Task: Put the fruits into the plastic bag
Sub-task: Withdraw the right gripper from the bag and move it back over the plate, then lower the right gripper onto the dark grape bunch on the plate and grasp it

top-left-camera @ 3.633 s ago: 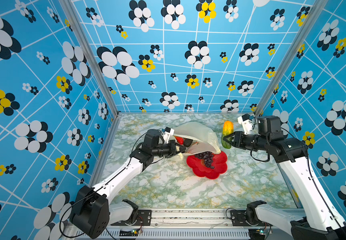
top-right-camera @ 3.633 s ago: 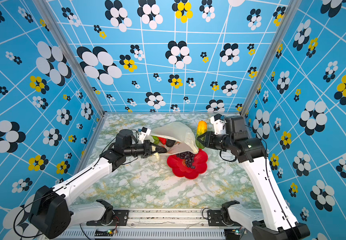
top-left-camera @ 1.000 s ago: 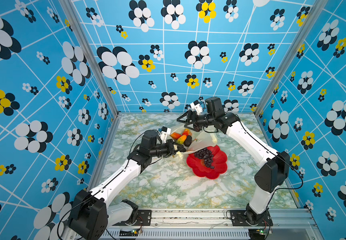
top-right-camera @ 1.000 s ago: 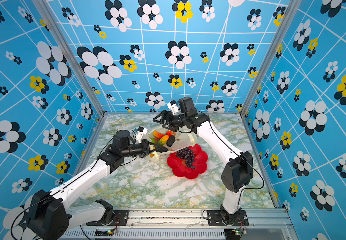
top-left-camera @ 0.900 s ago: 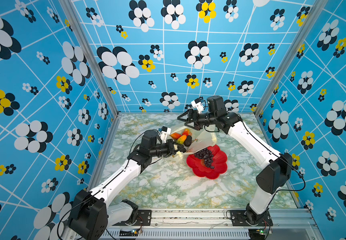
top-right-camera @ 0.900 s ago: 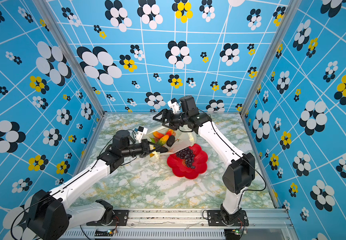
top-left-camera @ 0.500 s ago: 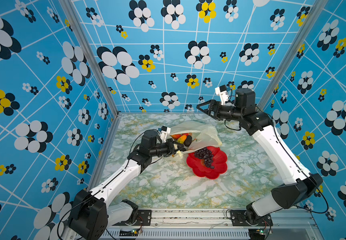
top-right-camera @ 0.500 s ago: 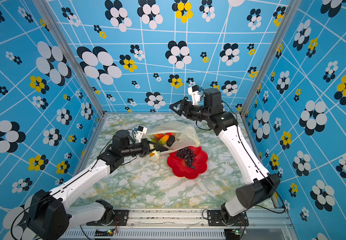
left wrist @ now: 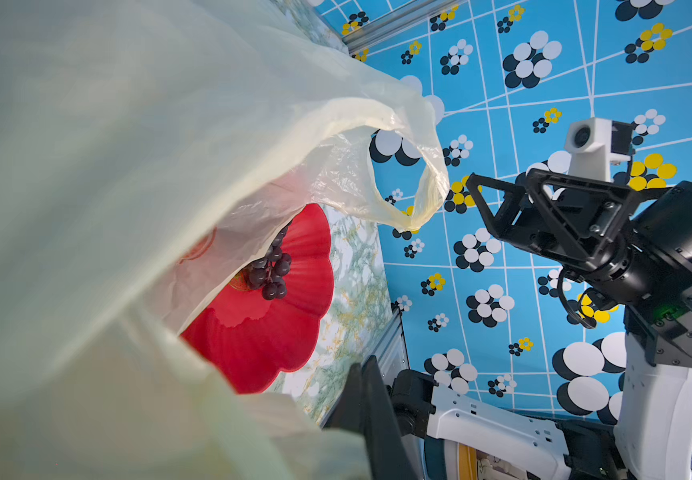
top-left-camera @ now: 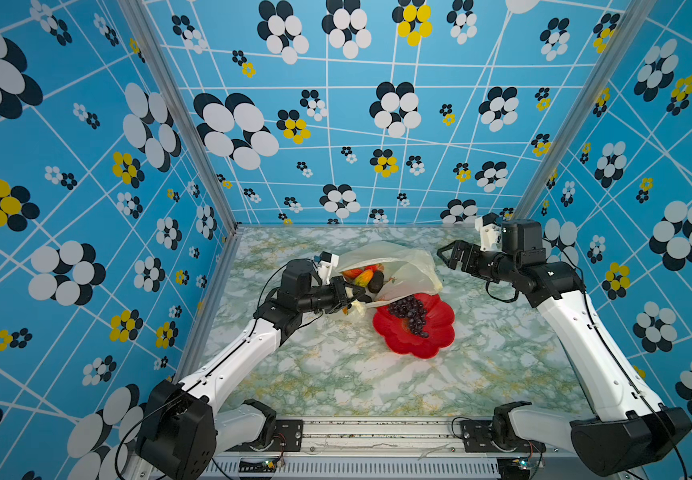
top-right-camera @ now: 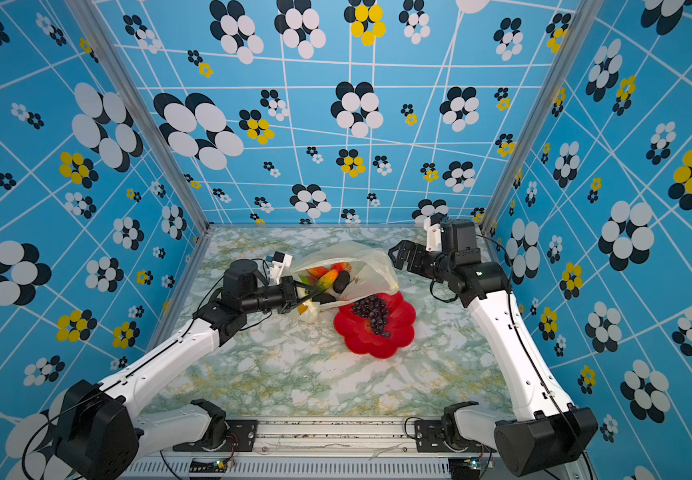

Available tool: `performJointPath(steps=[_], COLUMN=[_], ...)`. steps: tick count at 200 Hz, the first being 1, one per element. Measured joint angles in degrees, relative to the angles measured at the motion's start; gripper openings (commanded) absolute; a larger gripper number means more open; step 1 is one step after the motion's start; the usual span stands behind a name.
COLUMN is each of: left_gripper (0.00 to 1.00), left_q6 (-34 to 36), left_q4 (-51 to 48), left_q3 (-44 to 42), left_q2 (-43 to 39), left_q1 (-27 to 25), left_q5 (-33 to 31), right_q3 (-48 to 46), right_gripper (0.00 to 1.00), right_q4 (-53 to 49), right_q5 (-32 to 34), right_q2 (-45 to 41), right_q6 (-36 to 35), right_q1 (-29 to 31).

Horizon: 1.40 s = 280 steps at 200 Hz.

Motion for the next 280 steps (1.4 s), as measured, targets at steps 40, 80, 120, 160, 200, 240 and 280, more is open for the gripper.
performJointPath(steps=[40,80,120,160,200,240,280], left_gripper=[0.00,0.00,0.00,0.00,0.00,0.00,0.00], left_q6=[0.0,0.0,0.0,0.0,0.0,0.0,0.2], left_q4=[-0.1,-0.2,-0.2,-0.2,-0.4,-1.3,-1.5], left_q3=[0.0,0.0,0.0,0.1,0.1,0.2,0.9], left_q2=[-0.3,-0.7,-0.7,-0.7,-0.7,-0.7,-0.7], left_q1=[0.0,0.0,0.0,0.0,0.0,0.1,0.1], left_q5=[0.0,-0.2,-0.2,-0.2,-0.2,-0.3,-0.4], right_q3=[-1.1,-3.1,-5.5,-7.8,-9.2,-9.9,-6.8], right_gripper=[0.99,0.99,0.99,0.99,0.99,0.94,0.91], right_q4=[-2.5,-3.4,-3.5,-3.6,-5.2,-4.6,0.4], right_q5=[3.5,4.2,3.5,1.8,2.6,4.7,0.8], right_q2=[0.0,0.2,1.4,4.5,6.0,-1.5,-16.3], right_q6=[-1.9,-3.1,-3.1,-3.2,-3.6,-4.0,-9.6], right_q1=[-0.2,-0.2,-0.2,-0.2,-0.2,-0.2,7.9])
